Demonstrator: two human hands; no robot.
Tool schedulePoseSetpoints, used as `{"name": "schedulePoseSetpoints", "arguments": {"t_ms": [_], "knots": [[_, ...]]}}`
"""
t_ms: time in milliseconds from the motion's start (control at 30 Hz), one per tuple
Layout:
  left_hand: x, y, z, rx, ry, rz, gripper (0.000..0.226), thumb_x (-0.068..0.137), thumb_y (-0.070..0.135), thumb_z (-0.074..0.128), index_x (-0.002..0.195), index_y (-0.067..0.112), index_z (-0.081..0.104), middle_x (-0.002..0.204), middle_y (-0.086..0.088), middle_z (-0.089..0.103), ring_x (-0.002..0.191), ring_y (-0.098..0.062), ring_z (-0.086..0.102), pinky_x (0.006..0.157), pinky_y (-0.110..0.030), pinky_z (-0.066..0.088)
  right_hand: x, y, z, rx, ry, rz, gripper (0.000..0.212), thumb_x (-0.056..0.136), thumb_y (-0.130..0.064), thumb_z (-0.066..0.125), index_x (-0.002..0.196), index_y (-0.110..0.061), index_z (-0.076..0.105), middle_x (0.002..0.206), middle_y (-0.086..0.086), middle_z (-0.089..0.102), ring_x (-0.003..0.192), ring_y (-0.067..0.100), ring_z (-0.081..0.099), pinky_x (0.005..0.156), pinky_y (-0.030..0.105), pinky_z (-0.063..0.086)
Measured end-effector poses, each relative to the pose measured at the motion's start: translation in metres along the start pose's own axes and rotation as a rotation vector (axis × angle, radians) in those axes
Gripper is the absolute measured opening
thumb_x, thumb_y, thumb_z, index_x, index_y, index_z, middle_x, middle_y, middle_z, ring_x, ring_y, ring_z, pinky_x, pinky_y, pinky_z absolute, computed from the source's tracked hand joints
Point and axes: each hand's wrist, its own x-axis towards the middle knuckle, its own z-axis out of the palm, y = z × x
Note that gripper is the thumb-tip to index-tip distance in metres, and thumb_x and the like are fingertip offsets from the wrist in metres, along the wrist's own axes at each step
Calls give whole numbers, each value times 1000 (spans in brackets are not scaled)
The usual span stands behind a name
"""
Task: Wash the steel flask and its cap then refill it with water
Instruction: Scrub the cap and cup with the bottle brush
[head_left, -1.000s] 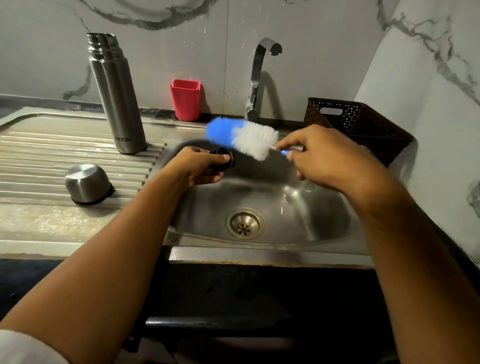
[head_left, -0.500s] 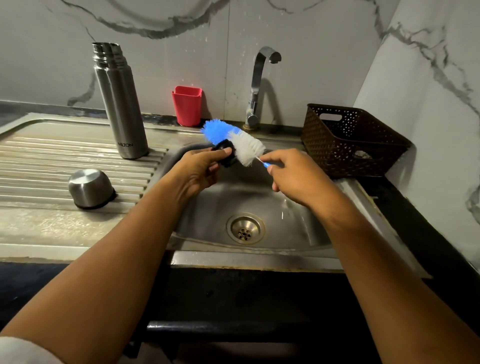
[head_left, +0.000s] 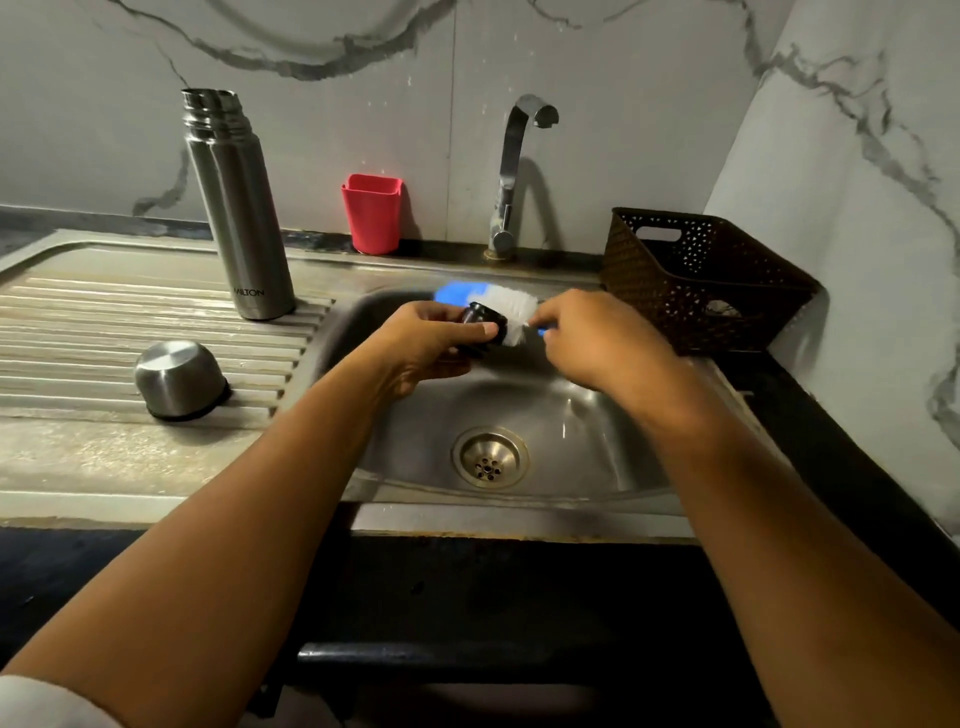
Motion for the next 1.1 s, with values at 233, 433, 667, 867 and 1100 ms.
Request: {"name": "schedulePoseSetpoints", "arguments": {"t_ms": [233,433,667,867,1100], "knots": [[6,-7,-8,232,144,85,35,72,23,94,94,10,70,78,1,72,78,-13,69,64,-26,56,-20,18,-32,165,40,-30,33,102,-19,57,127,-36,71,101,-1,74,83,14,62,67,24,43],[0,-4,-1,360,146,122,44,69,23,96,101,10,69,86,-5,70,82,-18,69,70,-29,59,-6,2,-8,76,72,-24,38,100,-16,58,131,-35,69,127,5,70,109,27,65,92,36,53],[-2,0,-2,357,195,145,52,63,21,99,102,6,68,83,-6,70,81,-22,71,67,-31,60,-16,-5,-19,-21,23,-38,36,98,-18,59,127,-34,71,113,2,72,101,25,66,83,32,54],[-4,-5,-10,278,192,76,41,72,26,95,98,15,65,93,-6,76,88,-18,75,68,-32,60,-15,10,-18,58,67,15,36,100,-19,58,131,-34,69,115,4,72,101,27,66,88,36,54],[-5,3,7,114,129,-4,36,85,25,85,113,10,70,105,-10,74,95,-20,72,71,-33,64,-11,-4,3,-5,71,-7,38,98,-19,57,132,-33,68,122,5,71,104,27,65,92,40,55]]}}
